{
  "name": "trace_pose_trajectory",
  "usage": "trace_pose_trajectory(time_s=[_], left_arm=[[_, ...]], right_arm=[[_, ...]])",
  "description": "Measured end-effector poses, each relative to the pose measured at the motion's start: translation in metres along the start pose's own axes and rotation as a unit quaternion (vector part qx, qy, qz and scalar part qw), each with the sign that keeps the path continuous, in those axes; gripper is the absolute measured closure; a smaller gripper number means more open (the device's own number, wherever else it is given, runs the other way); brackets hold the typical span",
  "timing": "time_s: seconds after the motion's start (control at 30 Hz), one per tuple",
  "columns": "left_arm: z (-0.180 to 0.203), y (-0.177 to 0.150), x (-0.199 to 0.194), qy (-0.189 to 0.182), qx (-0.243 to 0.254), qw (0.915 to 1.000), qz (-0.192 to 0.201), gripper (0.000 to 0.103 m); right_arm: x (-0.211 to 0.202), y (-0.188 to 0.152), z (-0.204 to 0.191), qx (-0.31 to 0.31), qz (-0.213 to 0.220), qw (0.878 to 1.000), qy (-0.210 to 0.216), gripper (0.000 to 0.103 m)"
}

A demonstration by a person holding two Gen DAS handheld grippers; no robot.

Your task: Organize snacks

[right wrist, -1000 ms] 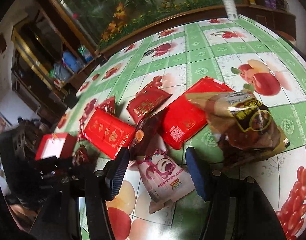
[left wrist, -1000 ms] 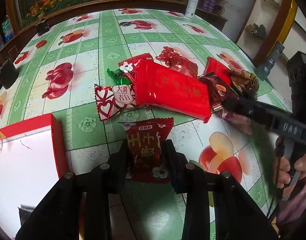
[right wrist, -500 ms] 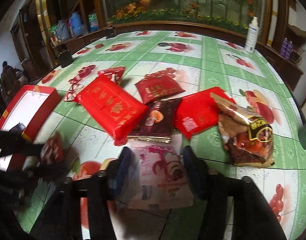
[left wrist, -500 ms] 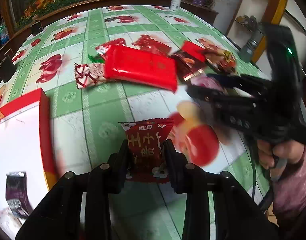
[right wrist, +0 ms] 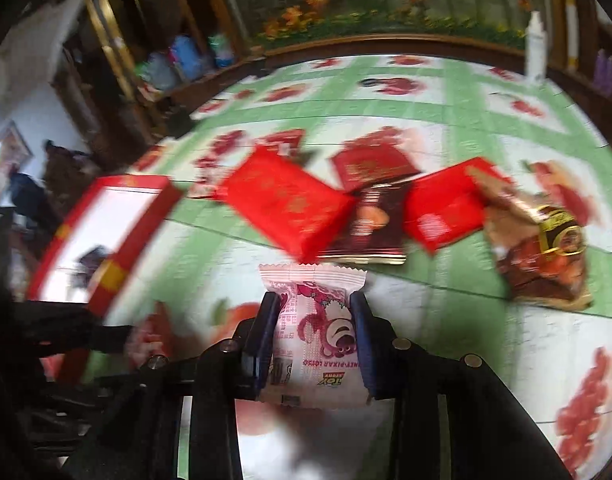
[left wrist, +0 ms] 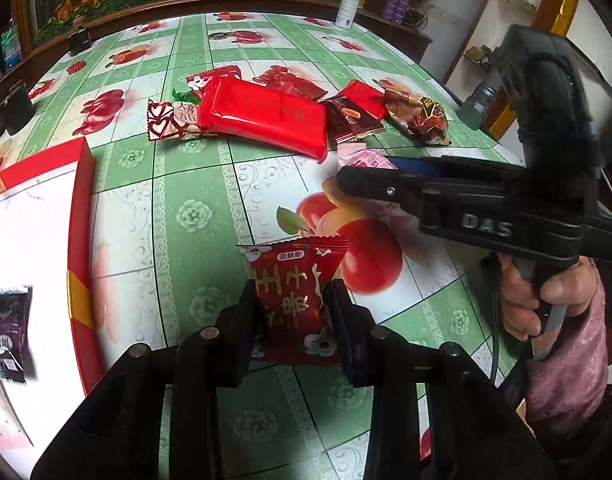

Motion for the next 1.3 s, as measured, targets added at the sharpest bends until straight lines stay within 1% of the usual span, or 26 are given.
trace_pose_trajectory(time_s=[0.13,0.27,0.4,0.5,0.67,1.0,1.3], left_arm=[[-0.002,-0.003,-0.003,-0.003,-0.008,1.0000,0.004,0.071],[-0.002,-0.002,-0.007,-0.004,-0.012,0.9999,0.011,0.071],[0.001,-0.001,-0.010,-0.004,-0.011,0.9998,0.015,0.071],[0.005,-0.002,-0.012,-0.009,-0.009,0.9998,0.017,0.071],[0.014,0.000,-0.019,-0.010,0.000,0.9996,0.027,0.071],[0.021,0.007,-0.039,0.003,0.013,0.9984,0.055,0.071],[0.032,0.009,-0.035,0.005,0.023,0.9985,0.050,0.071]], right_arm=[[-0.009,0.001,-0.012,0.024,-0.004,0.997,0.071,0.067],[-0.018,0.006,-0.018,0.030,0.013,0.995,0.096,0.067],[-0.018,0.008,-0.018,0.033,0.017,0.995,0.091,0.067],[-0.018,0.010,-0.012,0.041,0.021,0.996,0.083,0.067],[-0.021,0.014,-0.005,0.056,0.029,0.995,0.082,0.067],[-0.021,0.014,0.000,0.066,0.033,0.994,0.074,0.066],[-0.025,0.018,0.006,0.083,0.049,0.993,0.065,0.066]])
Point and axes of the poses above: each gripper's, at about its wrist camera, not at the fingertips, and x roughly the way its jaws point, z to its right, y to its top, the point moved 9 cm from there along x, roughly the way its jaws point, and after that the axes turned 11 degrees about x, right-handed, at the moved point
